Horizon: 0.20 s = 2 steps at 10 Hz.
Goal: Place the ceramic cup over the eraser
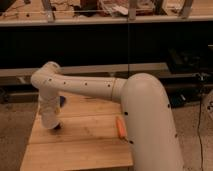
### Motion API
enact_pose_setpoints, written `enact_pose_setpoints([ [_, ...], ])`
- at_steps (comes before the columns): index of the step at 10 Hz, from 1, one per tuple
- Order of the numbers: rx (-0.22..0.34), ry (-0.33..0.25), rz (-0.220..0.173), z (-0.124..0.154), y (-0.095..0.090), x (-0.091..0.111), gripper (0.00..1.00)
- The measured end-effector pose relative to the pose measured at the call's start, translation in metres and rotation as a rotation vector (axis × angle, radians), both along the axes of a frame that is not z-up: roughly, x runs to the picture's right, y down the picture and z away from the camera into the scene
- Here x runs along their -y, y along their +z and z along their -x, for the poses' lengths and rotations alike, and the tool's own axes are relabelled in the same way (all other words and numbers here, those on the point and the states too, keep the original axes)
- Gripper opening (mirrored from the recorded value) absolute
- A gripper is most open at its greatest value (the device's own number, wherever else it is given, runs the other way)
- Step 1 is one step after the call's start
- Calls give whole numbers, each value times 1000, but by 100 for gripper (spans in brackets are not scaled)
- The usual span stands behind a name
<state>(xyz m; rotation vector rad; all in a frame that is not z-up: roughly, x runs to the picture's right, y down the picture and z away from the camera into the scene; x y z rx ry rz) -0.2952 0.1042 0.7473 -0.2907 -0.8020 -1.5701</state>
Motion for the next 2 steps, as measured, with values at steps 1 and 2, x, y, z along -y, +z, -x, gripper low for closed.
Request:
enact_pose_setpoints([
  [1, 0, 1, 2, 0, 1, -1, 75],
  [2, 0, 2, 3, -1, 1, -1, 66],
])
